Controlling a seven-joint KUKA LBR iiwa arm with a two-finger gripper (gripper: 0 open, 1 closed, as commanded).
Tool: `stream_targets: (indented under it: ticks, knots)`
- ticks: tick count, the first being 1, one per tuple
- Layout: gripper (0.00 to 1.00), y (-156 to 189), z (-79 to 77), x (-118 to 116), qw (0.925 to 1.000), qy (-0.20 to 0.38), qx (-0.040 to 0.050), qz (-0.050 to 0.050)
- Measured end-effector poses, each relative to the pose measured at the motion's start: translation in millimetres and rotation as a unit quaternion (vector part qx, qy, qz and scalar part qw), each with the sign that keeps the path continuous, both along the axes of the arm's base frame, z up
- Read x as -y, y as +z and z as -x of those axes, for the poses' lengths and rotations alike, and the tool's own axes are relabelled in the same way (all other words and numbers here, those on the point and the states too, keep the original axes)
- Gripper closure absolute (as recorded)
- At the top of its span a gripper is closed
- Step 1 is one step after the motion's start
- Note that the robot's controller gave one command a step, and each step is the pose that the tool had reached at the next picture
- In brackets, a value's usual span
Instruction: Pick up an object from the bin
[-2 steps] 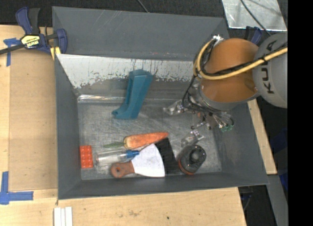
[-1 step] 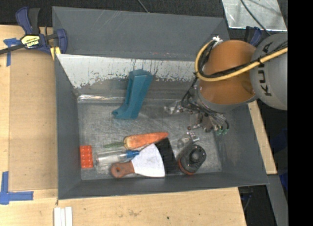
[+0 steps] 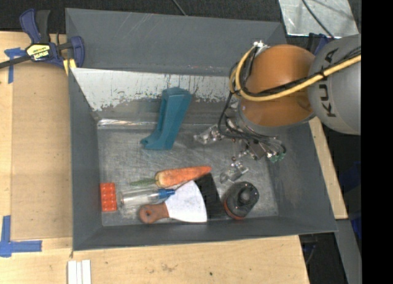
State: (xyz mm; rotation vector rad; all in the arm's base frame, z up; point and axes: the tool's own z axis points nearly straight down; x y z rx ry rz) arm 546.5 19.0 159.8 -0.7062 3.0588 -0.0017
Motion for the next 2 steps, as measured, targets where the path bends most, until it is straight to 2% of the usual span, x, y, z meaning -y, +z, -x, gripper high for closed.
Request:
stream_targets:
  ticks: [1, 2]
  knots:
    - [0.0, 0.9, -0.9, -6.1, 0.9992, 0.039, 0.0018, -0.001]
    - [1.0, -60.9, 29.2, -79.9, 0.9908, 0.135, 0.0069, 0.0]
